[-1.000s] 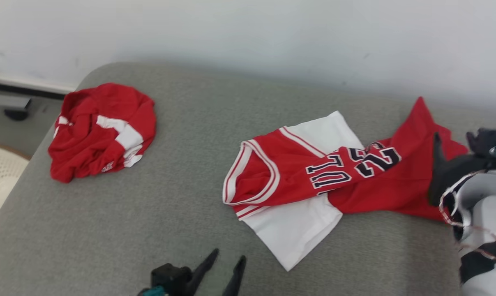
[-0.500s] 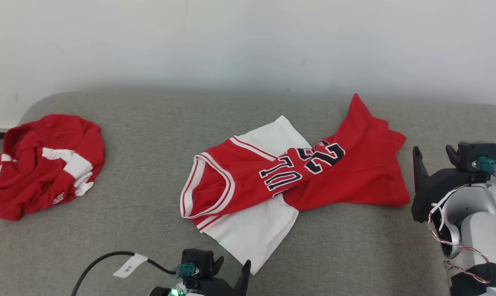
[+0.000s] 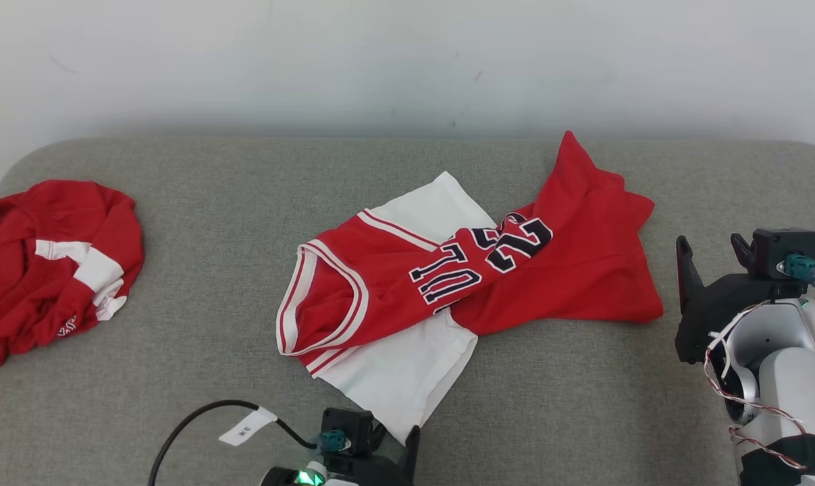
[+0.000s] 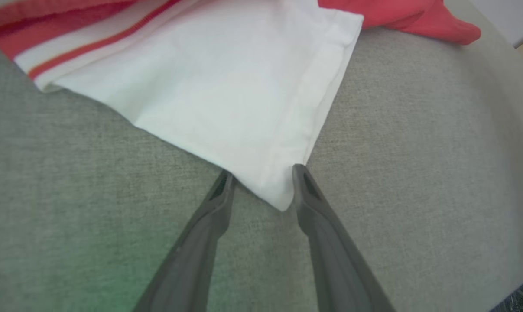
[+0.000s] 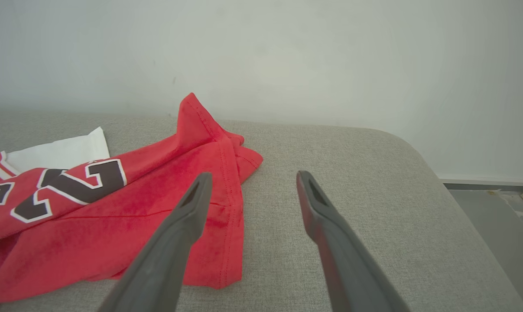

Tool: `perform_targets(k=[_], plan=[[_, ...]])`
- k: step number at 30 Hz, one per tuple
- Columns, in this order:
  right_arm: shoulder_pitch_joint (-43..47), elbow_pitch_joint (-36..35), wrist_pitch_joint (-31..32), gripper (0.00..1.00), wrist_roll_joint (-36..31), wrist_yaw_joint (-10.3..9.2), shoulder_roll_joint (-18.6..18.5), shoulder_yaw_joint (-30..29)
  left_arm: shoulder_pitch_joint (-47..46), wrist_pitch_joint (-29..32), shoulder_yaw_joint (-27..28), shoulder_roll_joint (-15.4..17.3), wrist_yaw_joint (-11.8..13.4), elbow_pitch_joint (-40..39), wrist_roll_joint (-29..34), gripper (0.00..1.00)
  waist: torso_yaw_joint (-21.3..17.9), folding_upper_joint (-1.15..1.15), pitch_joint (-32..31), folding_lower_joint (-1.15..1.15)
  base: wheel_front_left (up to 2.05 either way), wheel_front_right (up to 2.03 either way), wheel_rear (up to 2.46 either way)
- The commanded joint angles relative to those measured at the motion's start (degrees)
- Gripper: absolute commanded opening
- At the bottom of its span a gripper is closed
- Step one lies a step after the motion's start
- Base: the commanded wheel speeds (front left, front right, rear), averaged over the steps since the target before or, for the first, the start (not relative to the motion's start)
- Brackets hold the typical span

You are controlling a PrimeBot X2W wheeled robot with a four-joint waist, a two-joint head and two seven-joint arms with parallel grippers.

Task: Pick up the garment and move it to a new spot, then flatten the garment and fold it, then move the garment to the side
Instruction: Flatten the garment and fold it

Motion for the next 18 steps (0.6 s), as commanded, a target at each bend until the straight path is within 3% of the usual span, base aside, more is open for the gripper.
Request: perform_targets(k=[1,3,6,7,9,10,11,12,18], plan=[[0.3,-0.1,0.0,1.0,0.5,0.06,0.0,0.0,-0.4,0.0,-1.0,0.0,0.2,0.5,-0.9,0.69,0.1,0.0,0.0,0.0,0.0,0.0,0.0],[0.2,0.0,0.1,1.0,0.6,0.06,0.0,0.1,-0.5,-0.1,-2.4,0.0,0.6,0.6,-1.7,0.62,0.2,0.0,0.1,0.0,0.0,0.0,0.0],[-0.2,0.1,0.3,1.0,0.6,0.06,-0.1,0.4,-1.0,-0.8,-3.6,0.0,1.5,1.5,-2.6,0.61,0.4,0.0,0.2,0.0,0.0,0.0,0.0],[-0.4,0.1,0.3,1.0,0.5,0.06,-0.2,0.5,-1.4,-1.3,-3.6,0.0,2.0,1.9,-3.0,0.49,0.4,0.0,0.2,0.0,0.0,0.0,0.0],[-0.8,0.4,0.4,1.0,0.3,0.06,-0.4,0.7,-2.2,-2.3,-3.7,0.2,2.6,2.6,-3.5,0.4,0.6,0.0,0.4,0.0,0.0,0.0,0.0],[-1.0,0.7,0.6,1.0,0.4,0.06,-0.4,0.8,-2.4,-2.4,-3.9,0.1,2.6,3.0,-3.8,0.24,0.7,0.0,0.4,0.0,0.0,0.0,0.0],[-0.9,1.1,0.9,1.0,0.3,0.06,-0.5,1.0,-2.6,-2.6,-4.2,0.1,2.5,3.3,-4.1,0.19,0.9,0.0,0.5,0.0,0.0,0.0,0.0],[-0.9,1.6,1.1,1.0,0.1,0.06,-0.6,1.1,-2.8,-2.6,-4.5,0.1,2.5,3.6,-4.5,0.0,1.0,0.0,0.6,0.0,0.0,0.0,0.0],[-3.6,6.5,3.9,1.0,-1.0,0.06,-1.8,-0.4,-3.7,-3.0,-6.6,0.1,1.7,4.7,-5.3,0.0,2.5,0.0,1.8,0.0,0.0,0.0,0.0]])
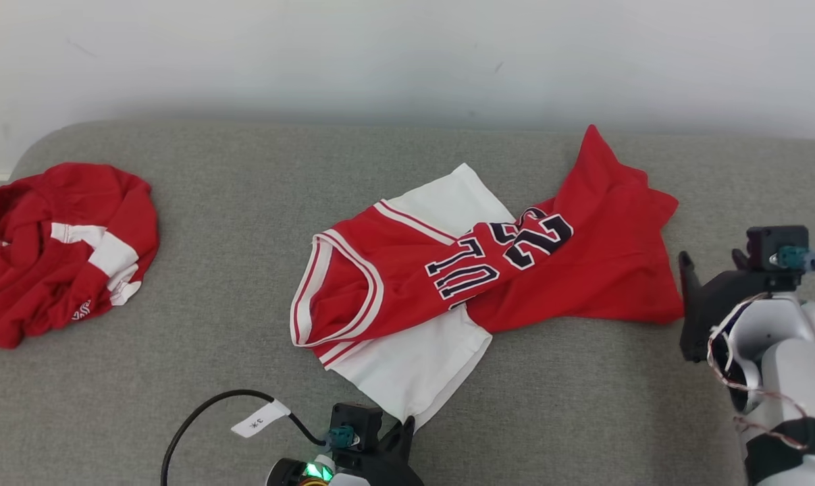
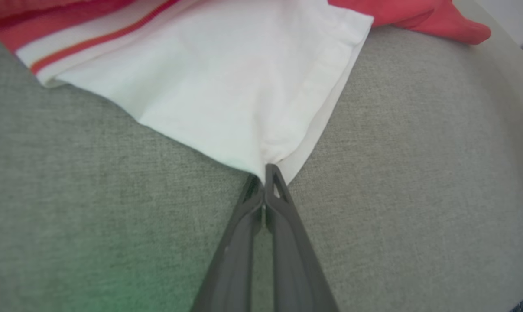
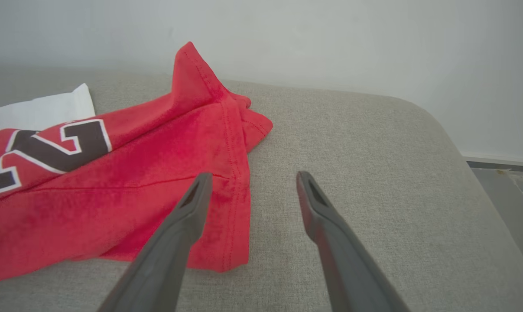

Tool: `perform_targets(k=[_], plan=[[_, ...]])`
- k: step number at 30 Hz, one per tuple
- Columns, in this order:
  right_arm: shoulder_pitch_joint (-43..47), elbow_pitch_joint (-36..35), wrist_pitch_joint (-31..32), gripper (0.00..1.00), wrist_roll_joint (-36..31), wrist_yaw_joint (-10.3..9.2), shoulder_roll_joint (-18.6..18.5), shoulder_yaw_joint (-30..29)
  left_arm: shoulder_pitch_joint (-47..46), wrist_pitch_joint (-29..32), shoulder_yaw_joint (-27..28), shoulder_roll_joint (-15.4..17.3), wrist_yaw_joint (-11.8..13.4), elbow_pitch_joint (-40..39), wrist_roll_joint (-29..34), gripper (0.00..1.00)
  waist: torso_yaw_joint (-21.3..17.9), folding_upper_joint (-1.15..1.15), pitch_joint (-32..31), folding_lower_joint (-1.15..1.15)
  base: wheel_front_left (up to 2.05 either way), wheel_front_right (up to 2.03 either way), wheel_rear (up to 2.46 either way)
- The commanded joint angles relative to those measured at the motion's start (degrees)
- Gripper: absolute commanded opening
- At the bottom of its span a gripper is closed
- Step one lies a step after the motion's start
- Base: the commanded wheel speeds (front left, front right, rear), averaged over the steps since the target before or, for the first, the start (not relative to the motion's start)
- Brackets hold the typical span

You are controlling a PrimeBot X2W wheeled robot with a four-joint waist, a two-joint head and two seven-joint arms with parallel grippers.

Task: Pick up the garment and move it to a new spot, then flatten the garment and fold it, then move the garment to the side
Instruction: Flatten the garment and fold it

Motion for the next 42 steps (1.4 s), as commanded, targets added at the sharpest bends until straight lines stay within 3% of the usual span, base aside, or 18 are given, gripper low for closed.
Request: perform_targets(k=[1,11,22,24,25,28,30,32,33,34,35,42], plan=[[-2.2,2.3,0.6,1.0,-1.3,0.06,-1.0,-1.5,-0.4,-0.1,-0.8,0.4,-0.4,0.9,-0.4,0.0,1.1,0.0,1.1,0.0,0.0,0.0,0.0],[-9.8,15.1,2.1,1.0,-7.9,0.06,-1.8,-11.2,-2.7,-1.7,-2.8,0.6,-1.0,-0.1,-0.3,0.0,6.2,0.0,5.6,0.0,0.0,0.0,0.0],[-15.1,22.7,3.1,0.99,-14.1,0.06,-2.6,-14.8,-4.2,-3.4,-3.0,1.0,-0.6,-0.3,0.2,0.0,8.7,0.0,8.8,0.0,0.0,0.0,0.0],[-15.5,23.2,3.3,0.92,-15.1,0.06,-2.8,-15.3,-4.3,-3.4,-3.1,1.1,-0.7,-0.3,0.1,0.0,8.8,0.0,8.8,0.0,0.0,0.0,0.0],[-15.6,23.4,3.7,0.77,-15.5,0.06,-3.1,-15.7,-4.3,-3.4,-3.1,1.2,-0.7,-0.3,0.1,0.0,8.8,0.0,8.8,0.0,0.0,0.0,0.0],[-15.2,24.9,5.8,0.66,-16.2,0.05,-3.0,-16.6,-4.3,-3.5,-3.1,1.2,-0.6,-0.3,-0.3,0.0,8.6,0.0,8.5,0.0,0.0,0.0,0.0],[-15.1,25.4,7.2,0.46,-16.7,0.05,-2.8,-16.9,-4.2,-3.6,-3.1,1.3,-0.6,-0.3,-0.4,0.0,8.4,0.0,8.4,0.0,0.0,0.0,0.0],[-14.9,25.6,8.2,0.4,-16.6,0.05,-2.6,-17.0,-4.2,-3.6,-3.1,1.2,-0.5,-0.3,-0.4,0.0,8.2,0.0,8.3,0.0,0.0,0.0,0.0],[-15.0,25.7,8.3,0.31,-16.4,0.05,-2.4,-17.0,-4.1,-3.5,-3.2,1.3,-0.5,-0.3,-0.5,0.0,8.1,0.0,8.2,0.0,0.0,0.0,0.0],[-14.9,25.6,8.1,0.1,-16.4,0.05,-2.3,-16.9,-4.1,-3.5,-3.1,1.2,-0.5,-0.3,-0.6,0.0,8.0,0.0,8.2,0.0,0.0,0.0,0.0],[-15.0,25.2,7.3,0.0,-16.3,0.05,-2.3,-16.6,-4.1,-3.6,-3.1,1.3,-0.5,-0.3,-0.7,0.0,7.8,0.0,8.1,0.0,0.0,0.0,0.0],[-16.7,23.7,0.5,0.0,-12.0,0.05,-0.4,-16.0,-5.7,-7.6,-0.7,1.9,-0.2,-2.0,-1.4,0.0,6.9,0.0,7.0,0.0,0.0,0.0,0.0]])
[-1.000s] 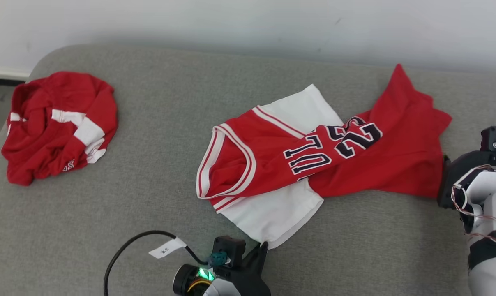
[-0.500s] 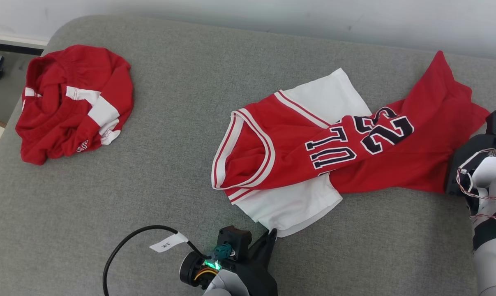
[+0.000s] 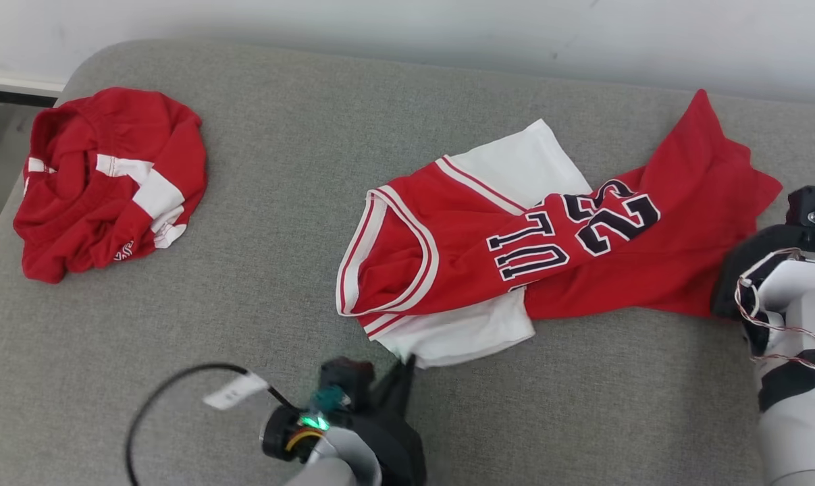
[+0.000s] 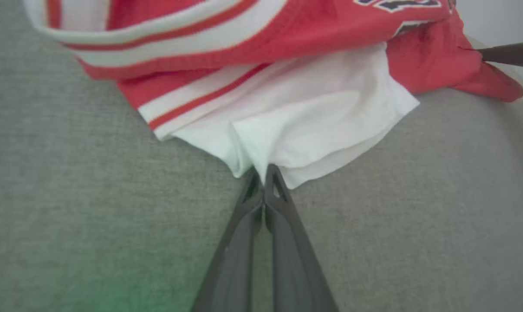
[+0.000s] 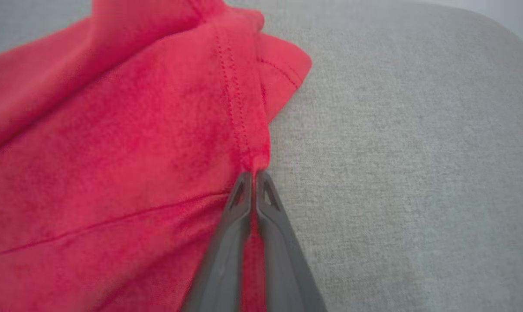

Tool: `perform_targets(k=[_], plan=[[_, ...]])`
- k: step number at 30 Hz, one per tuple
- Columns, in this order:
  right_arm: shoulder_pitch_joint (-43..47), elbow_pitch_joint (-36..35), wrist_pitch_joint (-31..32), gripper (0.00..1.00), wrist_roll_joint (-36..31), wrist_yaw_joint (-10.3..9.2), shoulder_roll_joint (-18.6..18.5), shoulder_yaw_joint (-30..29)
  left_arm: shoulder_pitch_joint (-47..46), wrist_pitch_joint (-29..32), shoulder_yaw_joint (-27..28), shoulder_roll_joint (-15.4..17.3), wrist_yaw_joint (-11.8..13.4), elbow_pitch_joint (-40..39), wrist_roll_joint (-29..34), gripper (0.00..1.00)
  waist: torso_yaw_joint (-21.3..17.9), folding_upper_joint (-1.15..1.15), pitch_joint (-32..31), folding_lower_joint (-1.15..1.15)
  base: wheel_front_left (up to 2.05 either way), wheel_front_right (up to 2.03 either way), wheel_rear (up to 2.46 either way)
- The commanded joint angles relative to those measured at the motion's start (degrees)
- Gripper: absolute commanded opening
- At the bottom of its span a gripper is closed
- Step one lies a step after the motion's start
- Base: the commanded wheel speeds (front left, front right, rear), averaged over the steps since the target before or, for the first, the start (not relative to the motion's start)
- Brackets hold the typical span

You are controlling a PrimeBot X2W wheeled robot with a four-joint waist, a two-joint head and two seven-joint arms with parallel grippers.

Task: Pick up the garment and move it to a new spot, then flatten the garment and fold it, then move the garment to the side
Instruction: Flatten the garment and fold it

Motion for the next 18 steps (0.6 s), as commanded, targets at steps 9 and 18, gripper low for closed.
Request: perform_targets(k=[9,18], plan=[[-0.8,-4.8,-9.4,0.0,19.1,0.04,4.4,4.9,-2.3,-4.9,13.3,4.5,-1.7,-11.3,-7.7,0.0,-3.4,-0.01,-4.1,-0.01,0.0,0.0,0.0],[2.6,-27.4,-6.1,0.0,38.9,0.05,3.0,16.9,-3.2,1.5,26.1,14.8,0.6,-35.7,-17.3,0.0,-11.6,-0.01,-7.6,-0.01,0.0,0.0,0.0]])
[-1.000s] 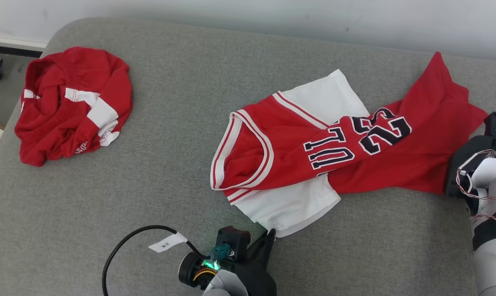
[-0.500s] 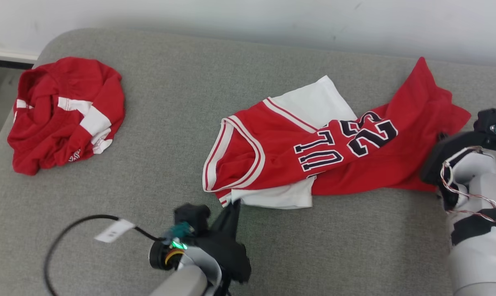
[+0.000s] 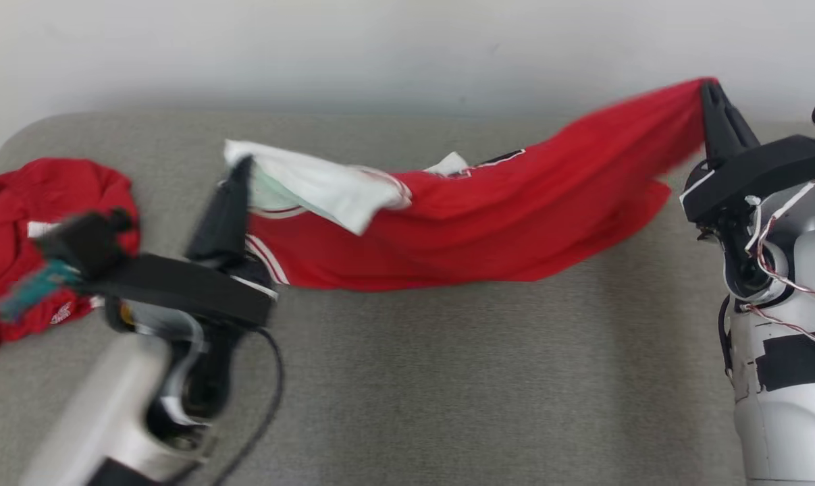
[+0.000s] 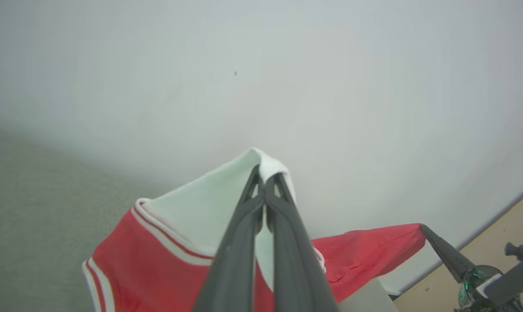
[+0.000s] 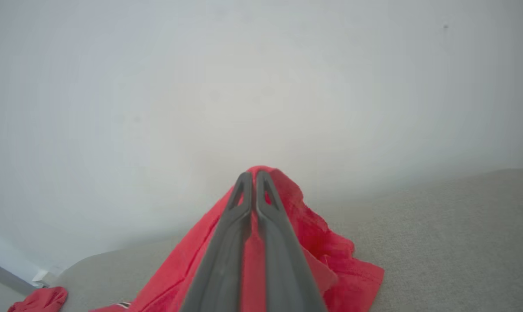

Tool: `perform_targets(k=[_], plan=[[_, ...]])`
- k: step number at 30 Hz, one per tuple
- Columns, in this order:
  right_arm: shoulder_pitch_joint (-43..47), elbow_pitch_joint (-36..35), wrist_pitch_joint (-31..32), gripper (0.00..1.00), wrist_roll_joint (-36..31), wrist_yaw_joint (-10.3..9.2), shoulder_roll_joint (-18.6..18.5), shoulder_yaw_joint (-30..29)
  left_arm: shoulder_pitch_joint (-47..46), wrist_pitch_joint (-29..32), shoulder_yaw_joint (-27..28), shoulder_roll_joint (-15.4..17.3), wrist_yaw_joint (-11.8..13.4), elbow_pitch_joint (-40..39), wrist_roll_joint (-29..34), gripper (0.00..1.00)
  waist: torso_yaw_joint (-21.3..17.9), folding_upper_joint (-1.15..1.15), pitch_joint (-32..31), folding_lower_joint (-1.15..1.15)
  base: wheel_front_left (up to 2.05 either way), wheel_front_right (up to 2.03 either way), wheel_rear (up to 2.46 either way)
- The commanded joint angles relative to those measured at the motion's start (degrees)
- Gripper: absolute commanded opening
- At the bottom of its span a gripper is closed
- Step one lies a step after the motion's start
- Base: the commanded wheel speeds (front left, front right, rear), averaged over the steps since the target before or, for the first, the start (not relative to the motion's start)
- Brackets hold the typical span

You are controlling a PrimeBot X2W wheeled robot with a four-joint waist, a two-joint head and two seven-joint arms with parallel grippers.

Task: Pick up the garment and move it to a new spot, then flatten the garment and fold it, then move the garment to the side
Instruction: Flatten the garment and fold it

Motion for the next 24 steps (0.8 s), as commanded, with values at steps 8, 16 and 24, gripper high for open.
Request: perform_targets(k=[8,16,24], plan=[[-2.9,-8.0,2.7,0.0,0.9,0.06,-0.6,2.4,-10.9,7.6,6.2,12.2,3.3,-8.4,1.7,0.0,-8.6,-0.01,-0.1,-0.01,0.0,0.0,0.0],[-17.4,1.6,-0.4,0.0,-5.8,0.06,0.3,7.3,-30.6,11.1,5.4,12.4,2.8,2.9,5.5,0.0,-11.8,-0.01,13.0,-0.01,0.0,0.0,0.0],[-32.7,19.4,-18.8,0.0,-15.7,0.06,3.4,-3.7,-44.5,-0.9,2.9,8.7,-1.4,17.3,14.2,0.0,-11.8,-0.01,15.7,-0.01,0.0,0.0,0.0]])
